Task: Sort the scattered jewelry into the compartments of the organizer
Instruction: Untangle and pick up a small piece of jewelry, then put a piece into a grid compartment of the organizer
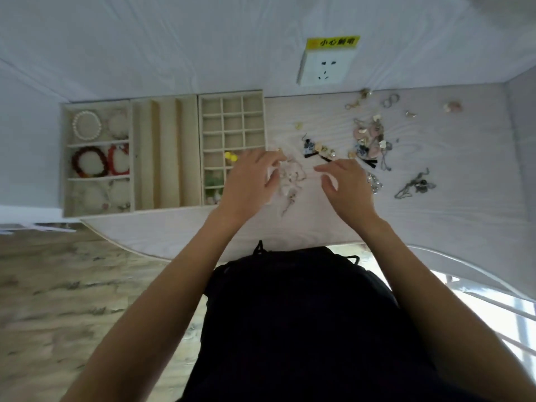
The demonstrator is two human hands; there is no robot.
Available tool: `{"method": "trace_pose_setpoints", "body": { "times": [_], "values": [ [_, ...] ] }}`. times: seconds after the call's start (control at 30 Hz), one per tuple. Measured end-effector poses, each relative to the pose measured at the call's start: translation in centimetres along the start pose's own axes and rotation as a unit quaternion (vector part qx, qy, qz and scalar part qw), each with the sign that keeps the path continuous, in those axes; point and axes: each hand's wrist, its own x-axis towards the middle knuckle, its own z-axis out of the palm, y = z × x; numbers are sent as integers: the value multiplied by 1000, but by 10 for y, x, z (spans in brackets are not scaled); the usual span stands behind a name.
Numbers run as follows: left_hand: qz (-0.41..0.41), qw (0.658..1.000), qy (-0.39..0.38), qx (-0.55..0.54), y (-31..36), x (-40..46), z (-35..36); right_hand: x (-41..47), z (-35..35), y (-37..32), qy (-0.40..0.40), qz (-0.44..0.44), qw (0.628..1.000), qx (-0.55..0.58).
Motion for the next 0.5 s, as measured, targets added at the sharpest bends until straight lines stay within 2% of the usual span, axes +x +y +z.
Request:
{"method": "trace_pose_setpoints", "body": {
  "times": [0.1,0.2,0.33,0.5],
  "values": [
    [-11,995,-91,34,24,38,34,1,-7,30,-11,71,997,-29],
    [-53,985,-140,82,32,71,63,16,-4,44,-49,31,997,-55],
    [-108,974,-159,120,30,89,78,38,3,41,-94,-35,990,-98],
    [-147,972,-161,81,24,86,77,45,-7,55,-85,-14,987,-134]
  ]
}}
